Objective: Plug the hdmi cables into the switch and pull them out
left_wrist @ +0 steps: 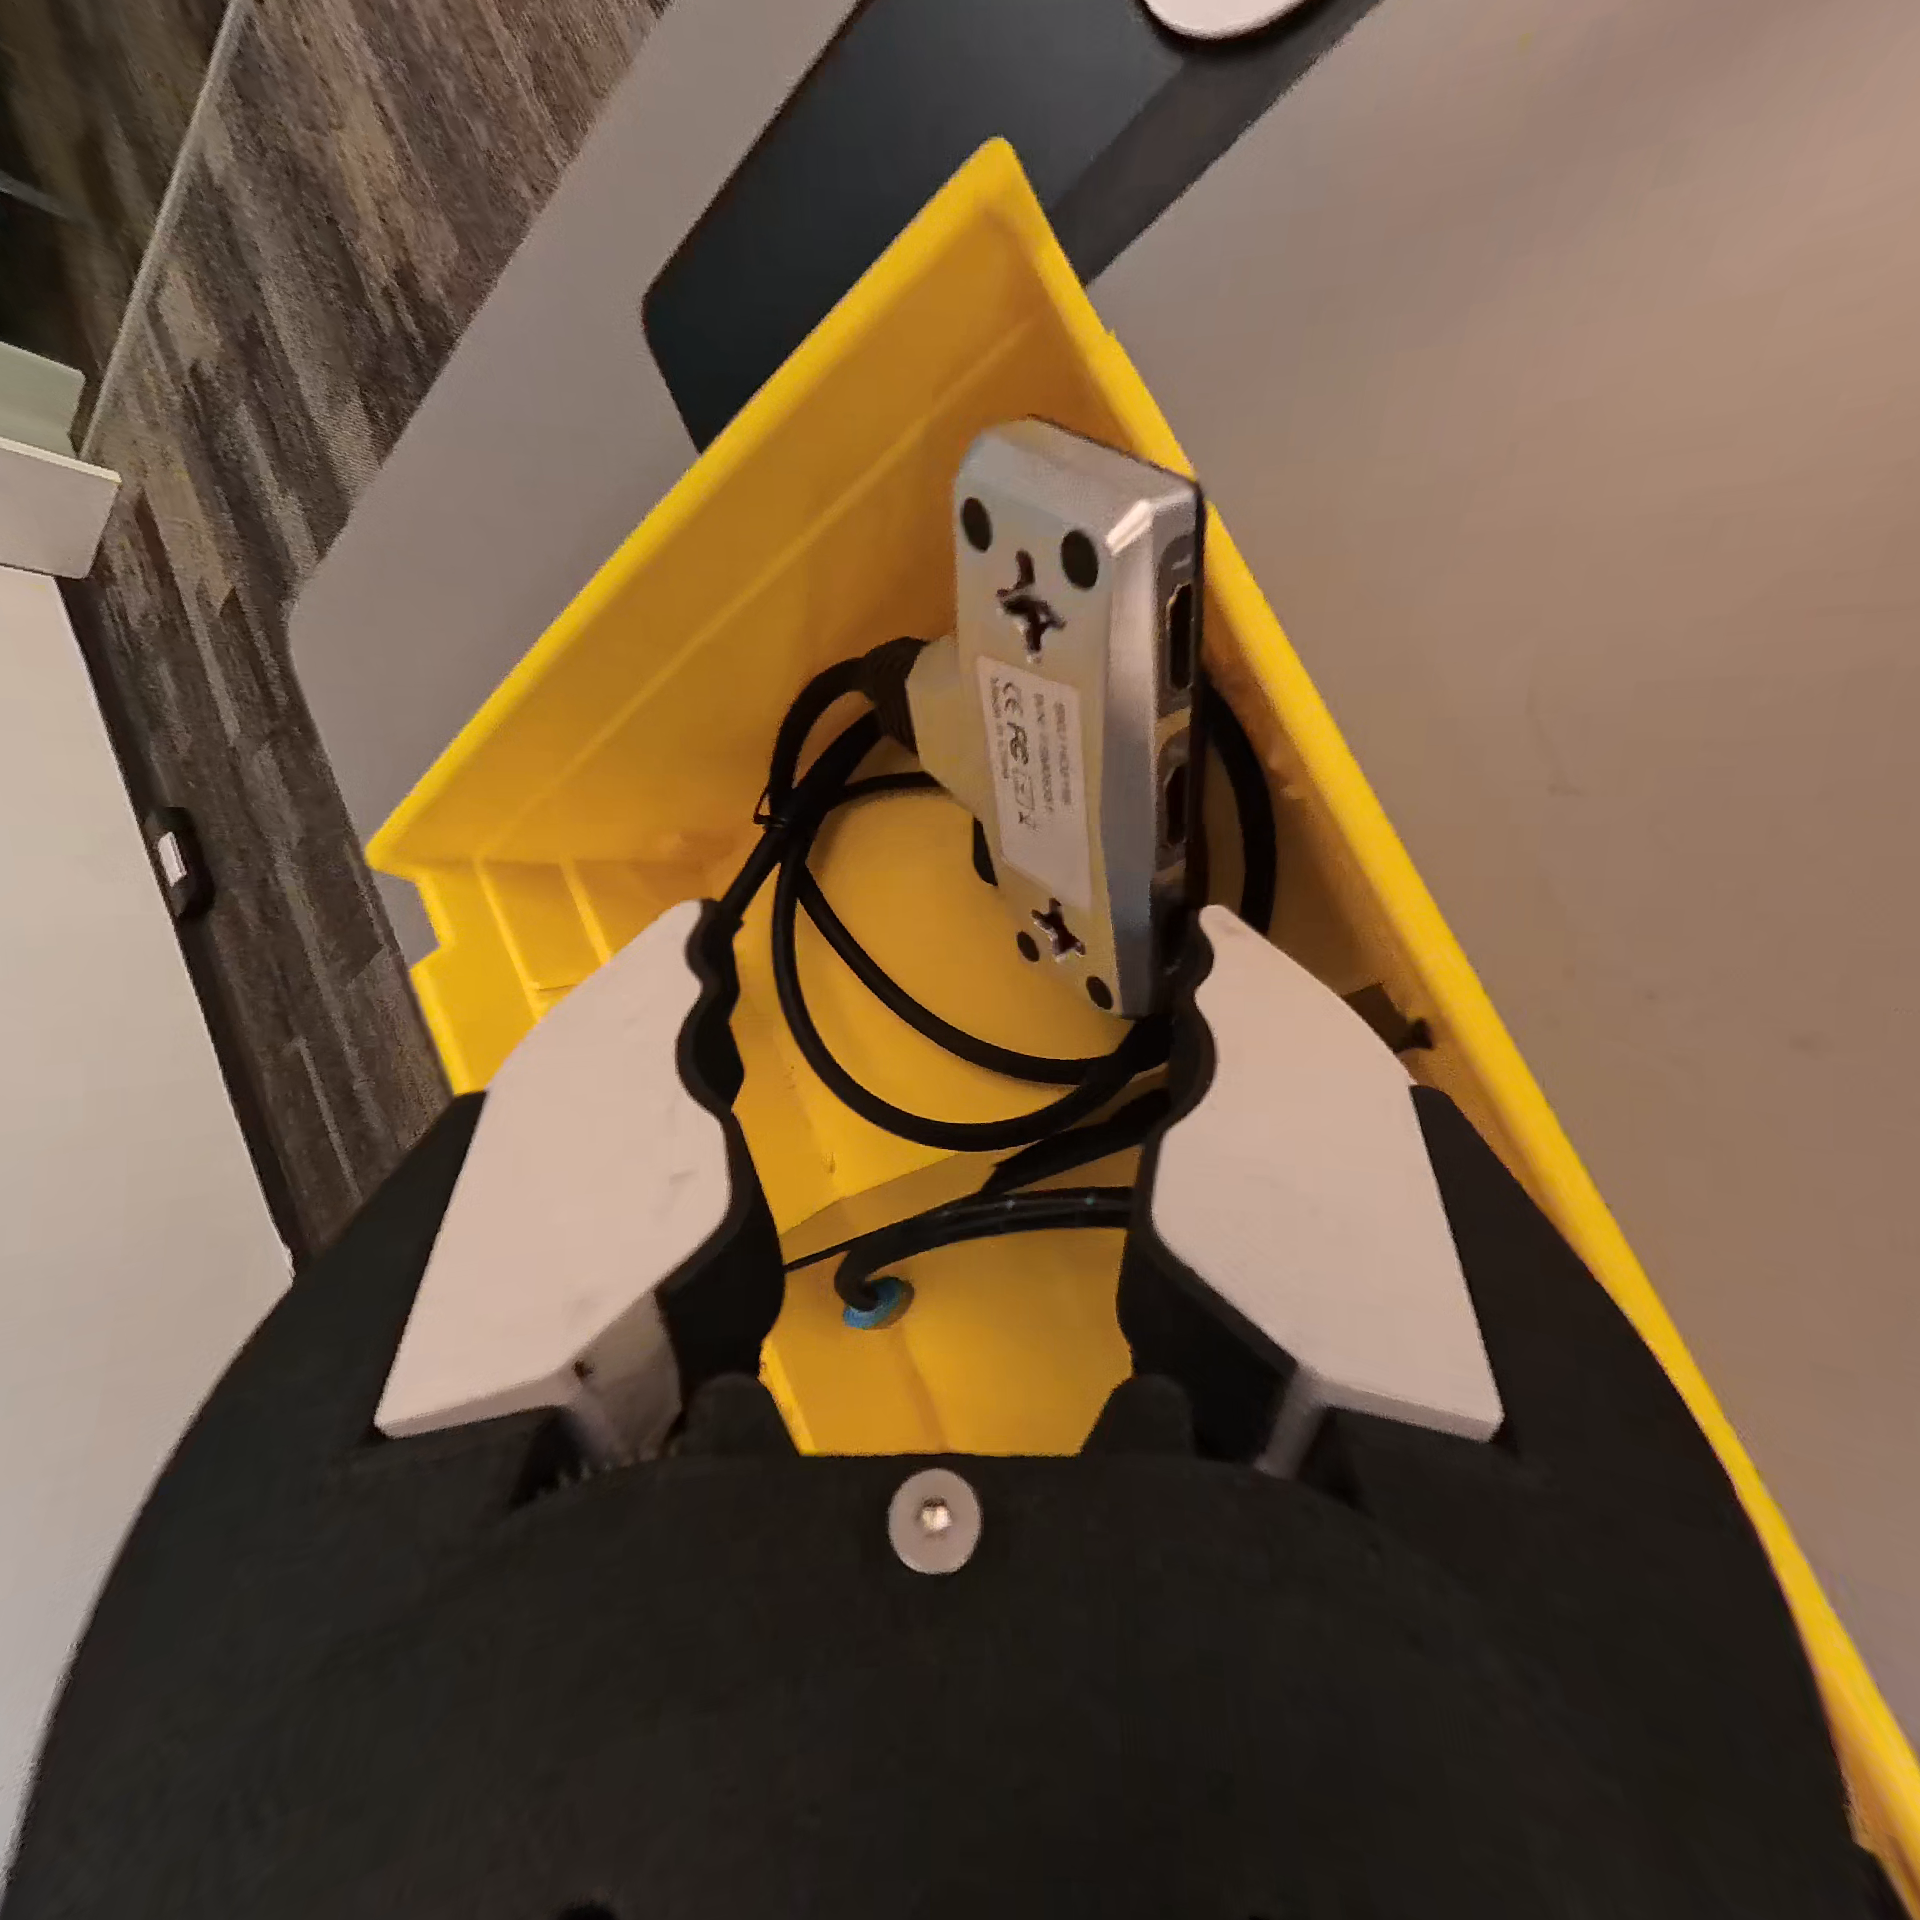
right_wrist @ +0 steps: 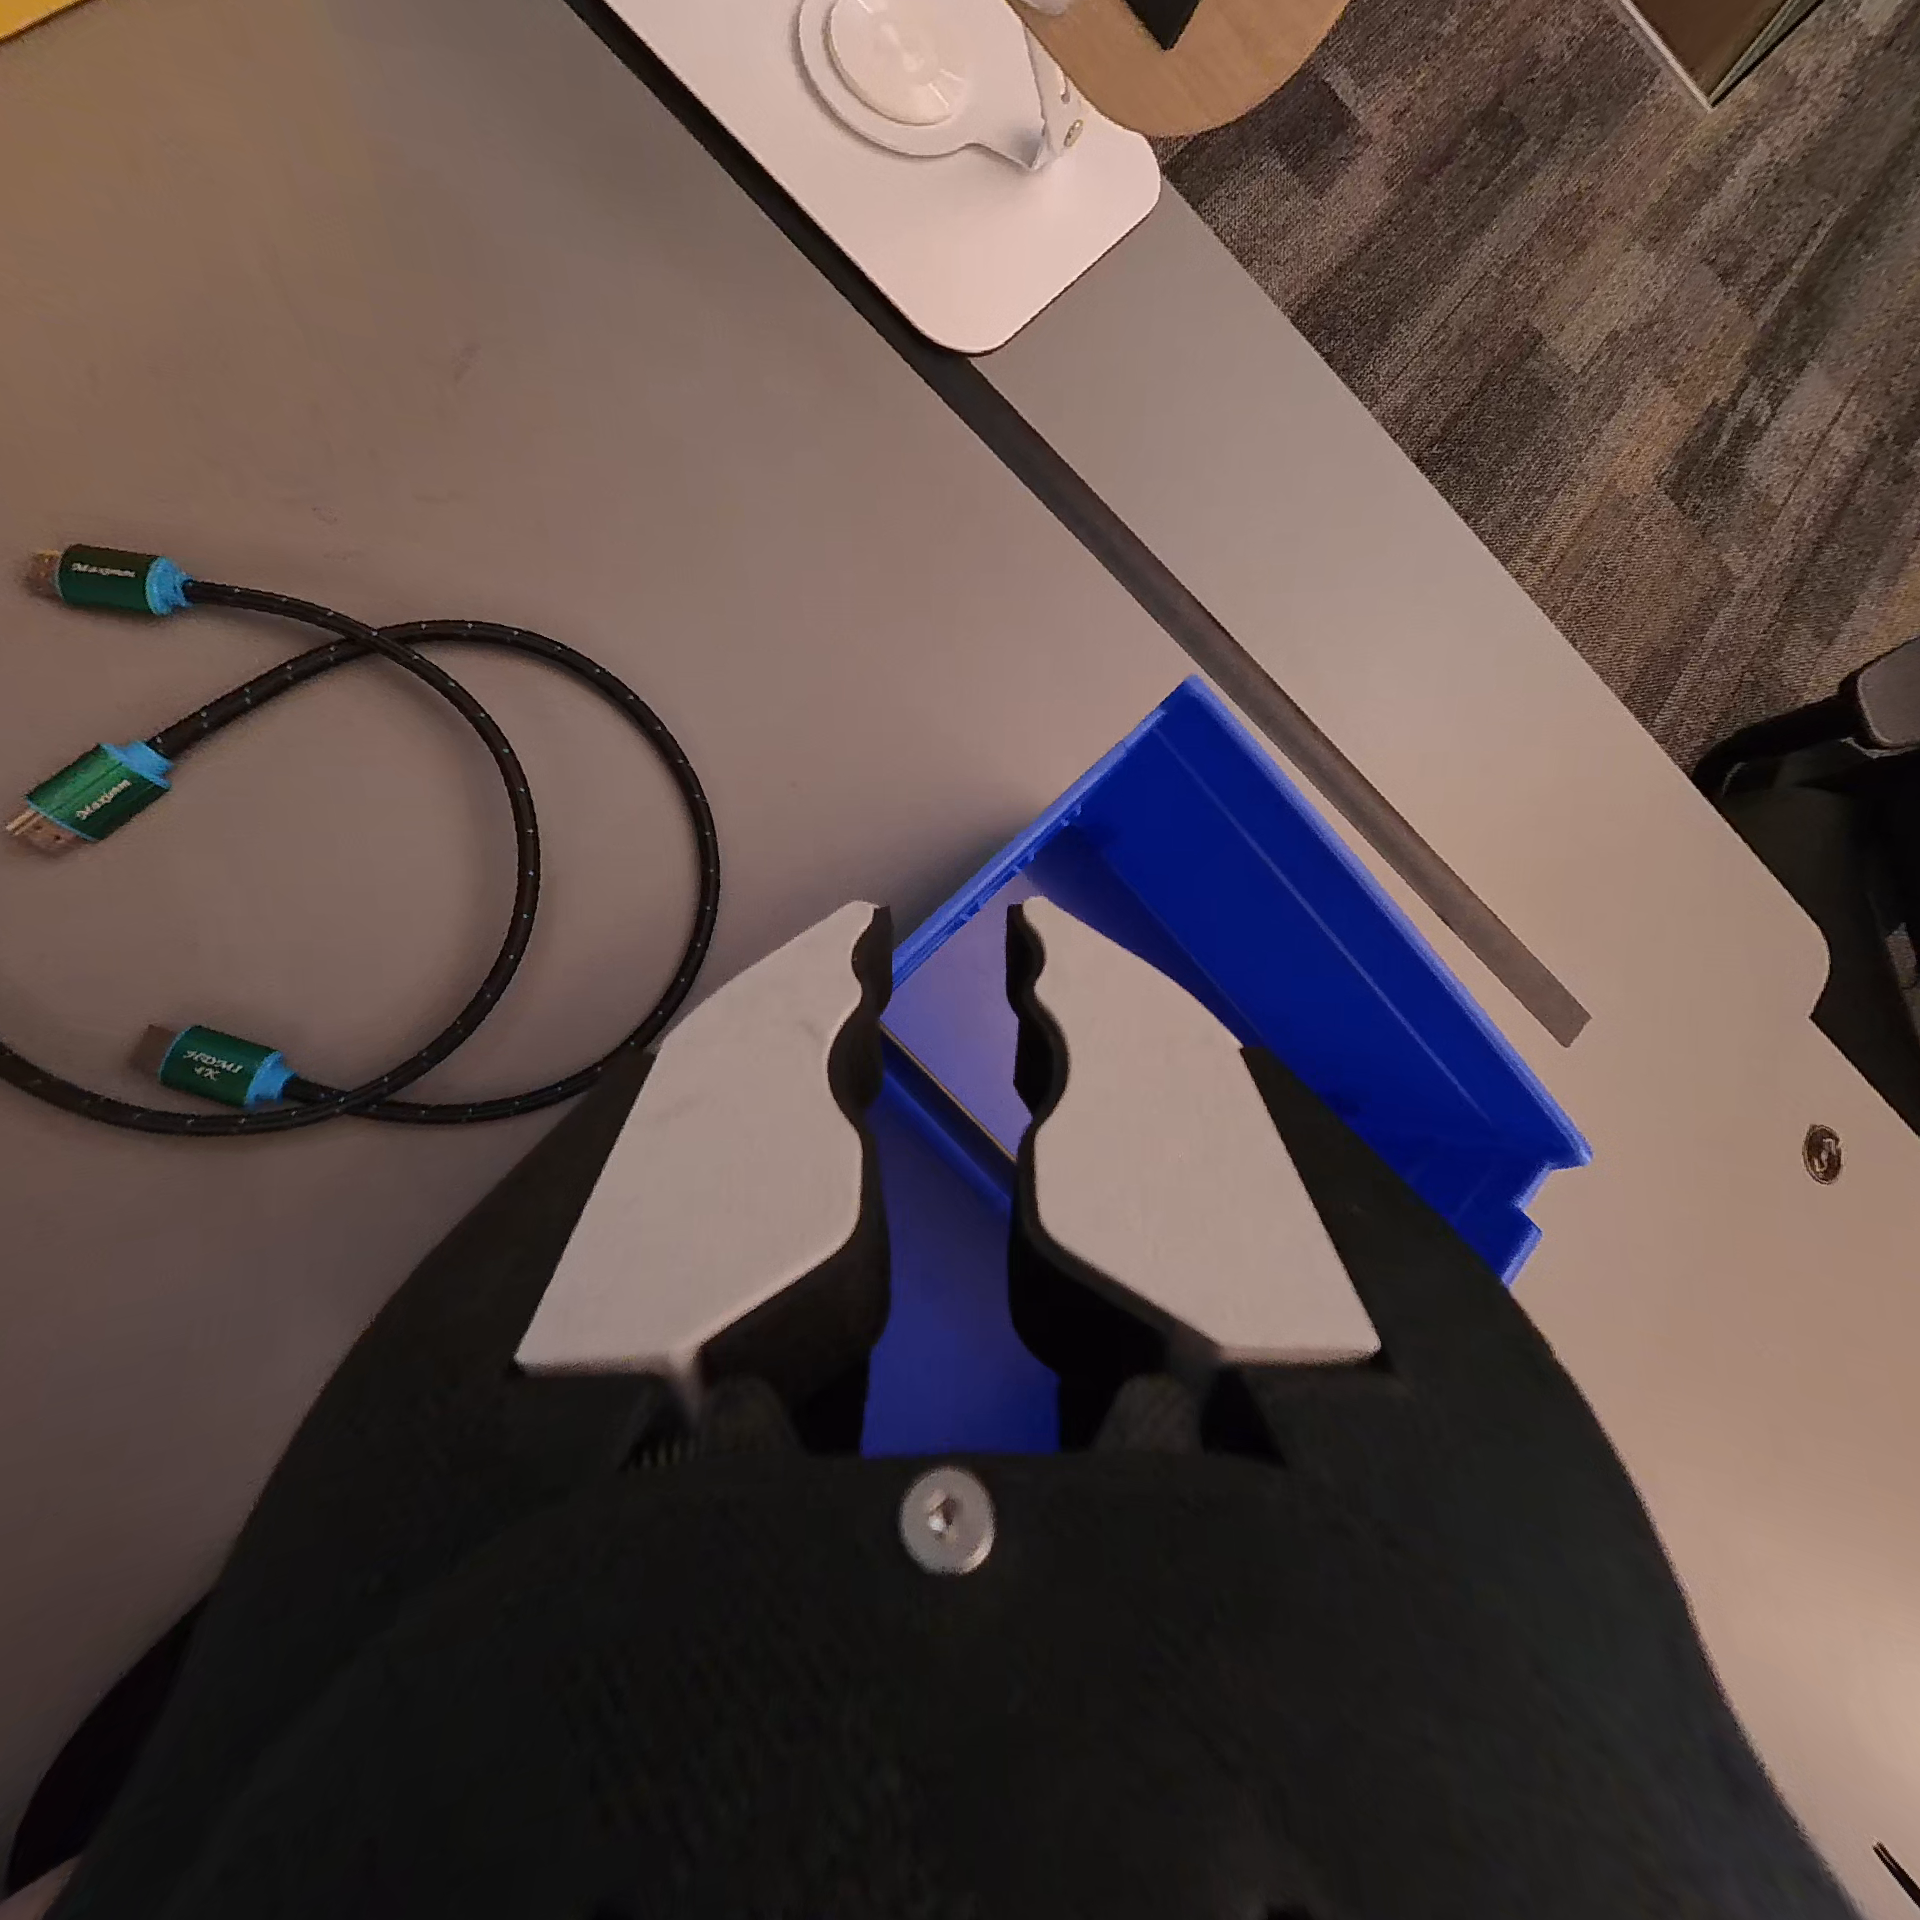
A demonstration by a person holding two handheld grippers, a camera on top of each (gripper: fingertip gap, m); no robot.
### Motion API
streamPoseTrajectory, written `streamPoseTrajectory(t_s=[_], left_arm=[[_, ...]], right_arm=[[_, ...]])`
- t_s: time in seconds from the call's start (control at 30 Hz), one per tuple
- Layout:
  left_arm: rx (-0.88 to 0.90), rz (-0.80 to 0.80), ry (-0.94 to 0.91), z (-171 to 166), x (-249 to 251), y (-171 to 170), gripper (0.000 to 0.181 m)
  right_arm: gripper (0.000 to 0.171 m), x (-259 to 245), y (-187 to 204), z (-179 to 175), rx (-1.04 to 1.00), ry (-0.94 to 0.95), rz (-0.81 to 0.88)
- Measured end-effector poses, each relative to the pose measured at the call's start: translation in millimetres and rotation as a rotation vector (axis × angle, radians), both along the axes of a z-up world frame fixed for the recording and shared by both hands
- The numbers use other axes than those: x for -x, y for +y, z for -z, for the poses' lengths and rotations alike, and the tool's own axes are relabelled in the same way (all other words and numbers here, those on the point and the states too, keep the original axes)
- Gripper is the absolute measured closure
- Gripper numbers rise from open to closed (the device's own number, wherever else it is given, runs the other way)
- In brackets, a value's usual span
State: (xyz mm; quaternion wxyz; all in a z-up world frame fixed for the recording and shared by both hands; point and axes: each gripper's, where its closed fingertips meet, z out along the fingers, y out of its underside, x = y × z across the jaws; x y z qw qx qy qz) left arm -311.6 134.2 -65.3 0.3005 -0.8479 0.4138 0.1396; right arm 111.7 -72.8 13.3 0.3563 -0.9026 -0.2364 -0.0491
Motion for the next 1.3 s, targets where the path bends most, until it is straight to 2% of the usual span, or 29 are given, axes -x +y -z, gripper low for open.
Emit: streamPoseTrajectory(t_s=[0.23,0.43,0.67,0.8,0.87,1.0,1.07,1.3], left_arm=[[-0.089,-0.060,-0.052,-20.8,20.5,9.1,0.100],[-0.015,-0.021,-0.005,-8.8,33.9,-1.3,0.101],[-0.033,0.038,-0.093,-15.9,19.6,-2.6,0.110],[-0.056,0.062,-0.114,-20.1,13.2,-2.2,0.108],[-0.020,0.088,-0.132,-13.6,5.6,-4.7,0.102],[-0.038,0.145,-0.022,-0.3,-1.3,-0.7,0.098],[-0.066,0.179,0.015,2.5,-7.9,2.0,0.104],[-0.108,0.179,0.140,4.9,-14.6,9.0,0.110]], right_arm=[[0.149,-2.3,-1.1,-0.9,-0.002,0.002,0.005],[0.149,-3.2,-1.9,-1.7,-0.004,0.002,0.005],[0.149,-1.6,-1.9,-0.8,0.001,-0.006,-0.002],[0.149,-1.1,-2.3,0.0,0.005,-0.010,-0.006],[0.149,-0.6,-2.2,0.0,0.005,-0.010,-0.007],[0.149,0.1,-2.5,0.5,0.008,-0.013,-0.009],[0.149,0.2,-2.4,0.6,0.009,-0.014,-0.011],[0.149,-0.5,-3.0,2.3,0.017,-0.022,-0.012]])
